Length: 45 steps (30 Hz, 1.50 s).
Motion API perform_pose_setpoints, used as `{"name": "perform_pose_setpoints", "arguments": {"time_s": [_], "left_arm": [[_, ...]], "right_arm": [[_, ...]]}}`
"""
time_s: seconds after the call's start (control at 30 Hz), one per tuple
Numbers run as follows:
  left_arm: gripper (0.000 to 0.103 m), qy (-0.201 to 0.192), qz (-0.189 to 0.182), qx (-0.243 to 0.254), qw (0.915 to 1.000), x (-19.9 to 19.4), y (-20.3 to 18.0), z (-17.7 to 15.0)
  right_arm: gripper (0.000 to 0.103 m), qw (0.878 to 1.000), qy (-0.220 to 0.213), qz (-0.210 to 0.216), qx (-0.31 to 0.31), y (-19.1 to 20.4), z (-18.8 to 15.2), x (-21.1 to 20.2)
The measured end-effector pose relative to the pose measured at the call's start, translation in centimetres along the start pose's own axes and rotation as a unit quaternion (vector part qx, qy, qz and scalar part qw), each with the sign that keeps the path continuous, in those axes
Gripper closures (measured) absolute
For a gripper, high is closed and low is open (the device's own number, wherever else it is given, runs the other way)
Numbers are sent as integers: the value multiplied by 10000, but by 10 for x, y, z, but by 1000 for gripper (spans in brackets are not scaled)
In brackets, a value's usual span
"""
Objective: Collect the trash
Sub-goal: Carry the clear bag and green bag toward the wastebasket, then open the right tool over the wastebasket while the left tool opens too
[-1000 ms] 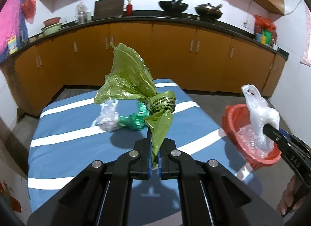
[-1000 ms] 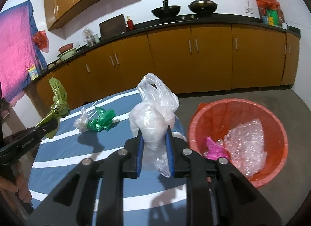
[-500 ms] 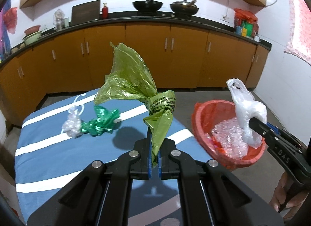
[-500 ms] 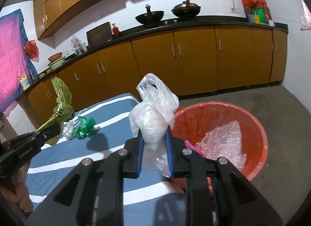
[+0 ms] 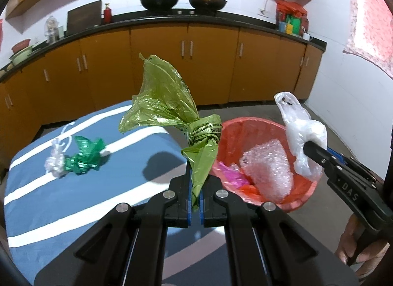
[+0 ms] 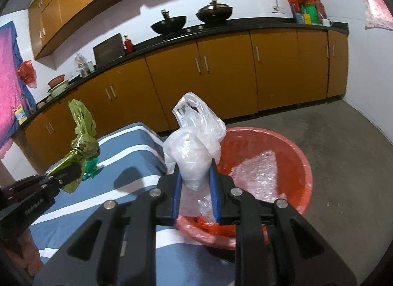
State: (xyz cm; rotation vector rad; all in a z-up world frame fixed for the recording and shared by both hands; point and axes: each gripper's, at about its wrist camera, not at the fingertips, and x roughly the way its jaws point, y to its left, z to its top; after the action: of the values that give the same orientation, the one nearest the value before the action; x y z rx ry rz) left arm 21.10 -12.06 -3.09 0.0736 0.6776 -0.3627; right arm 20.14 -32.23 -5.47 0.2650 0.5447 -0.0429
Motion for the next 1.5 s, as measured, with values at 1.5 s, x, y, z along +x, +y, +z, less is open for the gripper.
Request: {"name": "perform_pose_setpoints", "arguments": {"time_s": [1.5], "left_arm": [[66, 919, -621, -112, 9938, 96, -65, -22]], "right_arm": [[61, 9970, 233, -462, 568, -99, -5, 55]]}}
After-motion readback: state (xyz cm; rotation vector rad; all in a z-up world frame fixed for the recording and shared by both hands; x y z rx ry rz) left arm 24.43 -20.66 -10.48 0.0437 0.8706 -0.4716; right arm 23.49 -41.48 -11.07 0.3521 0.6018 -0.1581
